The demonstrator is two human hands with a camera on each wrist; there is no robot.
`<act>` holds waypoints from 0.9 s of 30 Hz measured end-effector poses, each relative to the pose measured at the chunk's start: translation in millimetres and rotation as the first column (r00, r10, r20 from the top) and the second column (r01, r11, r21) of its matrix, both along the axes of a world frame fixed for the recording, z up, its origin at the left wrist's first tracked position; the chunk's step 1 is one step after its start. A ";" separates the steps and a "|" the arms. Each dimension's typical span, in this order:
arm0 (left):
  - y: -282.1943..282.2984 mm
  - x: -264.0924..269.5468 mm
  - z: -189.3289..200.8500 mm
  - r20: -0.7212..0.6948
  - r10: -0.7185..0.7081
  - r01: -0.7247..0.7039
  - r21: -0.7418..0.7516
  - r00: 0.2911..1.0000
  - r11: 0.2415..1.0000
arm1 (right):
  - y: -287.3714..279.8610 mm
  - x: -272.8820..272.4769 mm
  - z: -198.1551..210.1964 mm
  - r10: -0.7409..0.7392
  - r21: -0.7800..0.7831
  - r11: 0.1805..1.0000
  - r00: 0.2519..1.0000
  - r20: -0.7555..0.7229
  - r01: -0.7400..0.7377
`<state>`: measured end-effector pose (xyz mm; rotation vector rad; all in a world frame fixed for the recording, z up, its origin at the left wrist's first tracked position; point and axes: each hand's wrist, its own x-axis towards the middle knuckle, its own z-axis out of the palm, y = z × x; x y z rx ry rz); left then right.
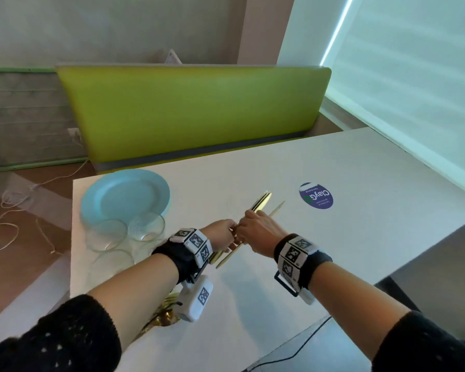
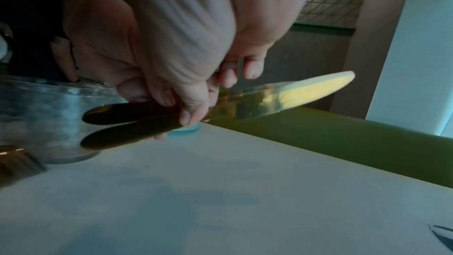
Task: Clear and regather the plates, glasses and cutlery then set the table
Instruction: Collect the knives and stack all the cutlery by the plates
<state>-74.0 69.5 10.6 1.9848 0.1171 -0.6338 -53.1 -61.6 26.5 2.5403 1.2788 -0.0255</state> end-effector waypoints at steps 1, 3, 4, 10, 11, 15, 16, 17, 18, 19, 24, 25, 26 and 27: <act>2.1 -14.7 0.8 0.001 -0.024 0.024 0.011 1.000 1.000 | 3.3 -15.9 2.6 0.032 -0.012 0.999 0.999 0.019 -0.032; 6.0 -42.7 2.9 0.028 -0.096 0.093 0.095 0.995 0.991 | 8.2 -46.1 4.0 0.053 -0.027 0.998 0.998 0.020 -0.052; 8.2 -55.6 4.5 0.038 -0.144 0.136 0.159 0.989 0.978 | 9.9 -58.7 2.2 0.044 -0.020 0.999 0.999 0.013 -0.044; 14.4 -121.8 -0.1 -0.074 -0.155 0.155 -0.003 0.985 0.988 | 23.4 -126.1 6.0 -0.038 -0.033 0.999 0.994 -0.100 0.035; 15.9 -130.2 -3.7 -0.092 -0.142 0.139 -0.039 0.986 0.989 | 23.4 -134.7 5.4 -0.045 -0.029 0.999 0.991 -0.124 0.042; 26.3 -160.9 -14.9 -0.094 -0.155 0.149 -0.070 0.983 0.986 | 27.0 -159.5 -7.6 0.009 0.028 1.000 0.992 -0.129 -0.005; 28.7 -167.1 -18.2 -0.094 -0.146 0.141 -0.061 0.985 0.988 | 27.6 -160.5 -17.7 -0.035 0.007 0.999 0.985 -0.166 0.036; 30.4 -173.1 -21.0 -0.101 -0.126 0.120 -0.061 0.987 0.991 | 30.8 -162.9 -24.1 -0.057 0.014 0.998 0.979 -0.198 0.061; 31.9 -178.4 -23.5 -0.110 -0.106 0.100 -0.060 0.988 0.993 | 34.6 -167.2 -27.3 -0.064 0.040 0.996 0.979 -0.194 0.073; 33.6 -183.0 -26.5 -0.103 -0.101 0.098 -0.033 0.990 0.995 | 39.8 -173.0 -28.1 -0.051 0.076 0.995 0.984 -0.168 0.065; 51.5 -201.5 -42.7 0.024 -0.225 0.192 0.440 0.974 0.877 | 47.8 -182.8 -22.6 -0.173 0.013 0.983 0.939 -0.298 0.186; 55.4 -204.8 -46.0 0.038 -0.253 0.200 0.506 0.967 0.839 | 46.8 -182.2 -21.3 -0.187 0.014 0.980 0.934 -0.306 0.201; 58.9 -208.4 -49.0 0.056 -0.276 0.202 0.546 0.960 0.813 | 45.4 -181.2 -21.6 -0.203 0.016 0.976 0.929 -0.308 0.219; 62.0 -212.1 -52.0 0.061 -0.291 0.206 0.572 0.955 0.794 | 43.8 -180.2 -20.8 -0.216 0.018 0.972 0.928 -0.305 0.233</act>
